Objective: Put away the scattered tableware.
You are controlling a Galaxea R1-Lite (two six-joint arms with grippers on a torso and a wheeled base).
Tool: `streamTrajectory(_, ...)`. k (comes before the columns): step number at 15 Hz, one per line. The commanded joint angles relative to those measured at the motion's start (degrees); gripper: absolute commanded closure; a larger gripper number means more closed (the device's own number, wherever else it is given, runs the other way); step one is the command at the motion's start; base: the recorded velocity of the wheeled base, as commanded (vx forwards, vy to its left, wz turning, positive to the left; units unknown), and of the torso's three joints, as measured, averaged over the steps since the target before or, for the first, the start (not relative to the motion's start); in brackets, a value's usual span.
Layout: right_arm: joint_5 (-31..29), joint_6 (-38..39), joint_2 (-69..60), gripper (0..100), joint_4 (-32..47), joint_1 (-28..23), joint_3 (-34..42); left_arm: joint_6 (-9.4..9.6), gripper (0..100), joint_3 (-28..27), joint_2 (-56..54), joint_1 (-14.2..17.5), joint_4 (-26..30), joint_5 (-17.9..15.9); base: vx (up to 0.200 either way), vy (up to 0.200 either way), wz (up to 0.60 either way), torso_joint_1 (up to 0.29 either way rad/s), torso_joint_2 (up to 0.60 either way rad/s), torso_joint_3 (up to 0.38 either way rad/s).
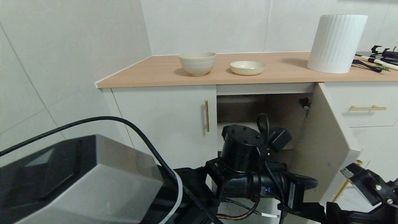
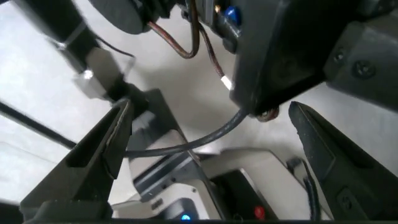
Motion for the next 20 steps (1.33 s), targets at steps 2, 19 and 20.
streamTrajectory(2,-0.3,0.1,-2.6,0,0.0,0.5,-0.6,-0.12,100,1.1,-4.3,2.1,0.0,6.8,0.0,0.0,0.0,0.0,0.0,0.0)
streamTrajectory(19,-25.7,-10.5,5.4,0,46.0,-10.9,-46.3,5.94,100,27.4,-50.0,32.3,19.0,13.1,0.0,0.0,0.0,0.0,0.0,0.0)
streamTrajectory(20,-25.7,-10.6,4.2,0,46.6,-10.9,-46.1,5.94,0,27.2,-49.4,32.5,19.0,13.0,0.0,0.0,0.0,0.0,0.0,0.0)
